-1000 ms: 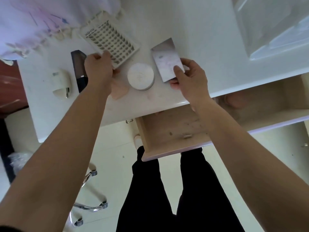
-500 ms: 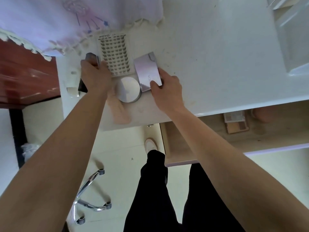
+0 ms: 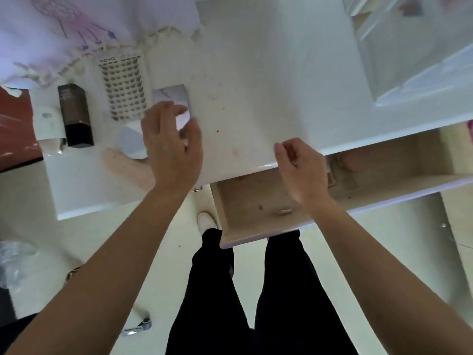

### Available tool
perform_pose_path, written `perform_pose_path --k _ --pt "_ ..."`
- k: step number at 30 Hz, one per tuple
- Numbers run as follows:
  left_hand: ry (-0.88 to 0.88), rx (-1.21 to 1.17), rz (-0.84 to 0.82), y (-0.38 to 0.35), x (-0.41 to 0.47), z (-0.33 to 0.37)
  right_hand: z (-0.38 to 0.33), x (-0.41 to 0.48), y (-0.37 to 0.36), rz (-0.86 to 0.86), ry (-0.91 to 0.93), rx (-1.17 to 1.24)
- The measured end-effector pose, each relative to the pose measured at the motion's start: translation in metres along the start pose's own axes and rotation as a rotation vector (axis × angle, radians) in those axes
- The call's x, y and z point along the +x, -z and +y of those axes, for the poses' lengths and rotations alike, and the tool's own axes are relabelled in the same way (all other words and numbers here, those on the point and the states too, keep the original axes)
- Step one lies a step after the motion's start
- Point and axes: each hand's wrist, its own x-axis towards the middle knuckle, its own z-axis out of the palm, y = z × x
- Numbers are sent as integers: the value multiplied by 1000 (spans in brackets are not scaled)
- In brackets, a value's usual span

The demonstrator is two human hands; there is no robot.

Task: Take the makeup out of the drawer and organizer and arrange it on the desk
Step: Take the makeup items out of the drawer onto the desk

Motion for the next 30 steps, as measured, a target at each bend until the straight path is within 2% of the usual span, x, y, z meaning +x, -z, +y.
perform_pose_path --k 3,5,7,9,12,14,17,19,22,26,30 --pt "-199 -155 -143 -25 -47 53 59 -11 35 3 -140 -134" --pt "-308 -287 -336 -41 -77 81 97 -10 49 -38 -203 -280" --pt "-406 -309 -554 -62 -104 91 127 -3 57 -110 -267 -410" --pt "-396 -195 -763 -86 -125 87 144 10 63 -129 -324 -453" --pt "-205 37 -1011 -120 -133 77 159 42 65 -166 -366 -426" --pt "-147 202 -1020 -141 -125 78 172 65 64 -285 -355 -476" --pt "-197 350 -983 -170 -111 91 183 78 64 -421 -221 -532" --pt "-288 359 -976 -190 -104 100 187 73 65 -423 -155 -494" --pt "-431 368 -1076 -218 -96 111 194 59 64 -444 -97 -475" --pt "-423 401 -1207 -245 -94 109 202 55 65 -495 -109 -499" --pt "-467 514 -1168 -232 -102 107 201 55 64 -460 -146 -526"
